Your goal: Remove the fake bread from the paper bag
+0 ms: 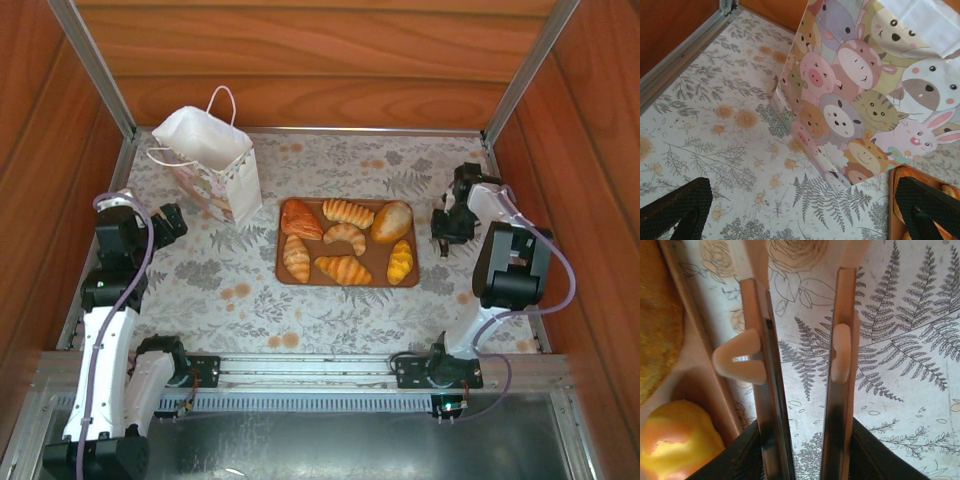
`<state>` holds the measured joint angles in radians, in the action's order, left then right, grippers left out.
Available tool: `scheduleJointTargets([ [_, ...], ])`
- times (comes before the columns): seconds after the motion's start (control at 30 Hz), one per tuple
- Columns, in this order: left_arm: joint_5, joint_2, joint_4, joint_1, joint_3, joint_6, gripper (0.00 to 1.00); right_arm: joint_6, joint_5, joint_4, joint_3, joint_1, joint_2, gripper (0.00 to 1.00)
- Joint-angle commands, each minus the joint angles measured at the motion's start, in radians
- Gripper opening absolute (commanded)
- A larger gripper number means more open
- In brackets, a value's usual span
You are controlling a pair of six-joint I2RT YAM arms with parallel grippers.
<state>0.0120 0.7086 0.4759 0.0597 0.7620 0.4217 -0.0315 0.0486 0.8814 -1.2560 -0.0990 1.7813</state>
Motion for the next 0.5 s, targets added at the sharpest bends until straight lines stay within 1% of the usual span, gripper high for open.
scheduleJointTargets([
  [0.0, -0.021, 0.013, -0.037, 0.011, -0.039, -0.016, 1.0, 0.025, 0.012, 0.029, 0.0, -0.006, 0.044, 0.44],
  [0.2, -0.038, 0.038, -0.078, 0.011, -0.087, -0.003, 1.0, 0.004, 0.049, 0.022, 0.003, -0.005, 0.041, 0.53],
  [0.47, -0.041, 0.061, -0.107, 0.012, -0.096, -0.001, 1.0, 0.01, 0.08, 0.021, 0.016, -0.005, 0.008, 0.6],
])
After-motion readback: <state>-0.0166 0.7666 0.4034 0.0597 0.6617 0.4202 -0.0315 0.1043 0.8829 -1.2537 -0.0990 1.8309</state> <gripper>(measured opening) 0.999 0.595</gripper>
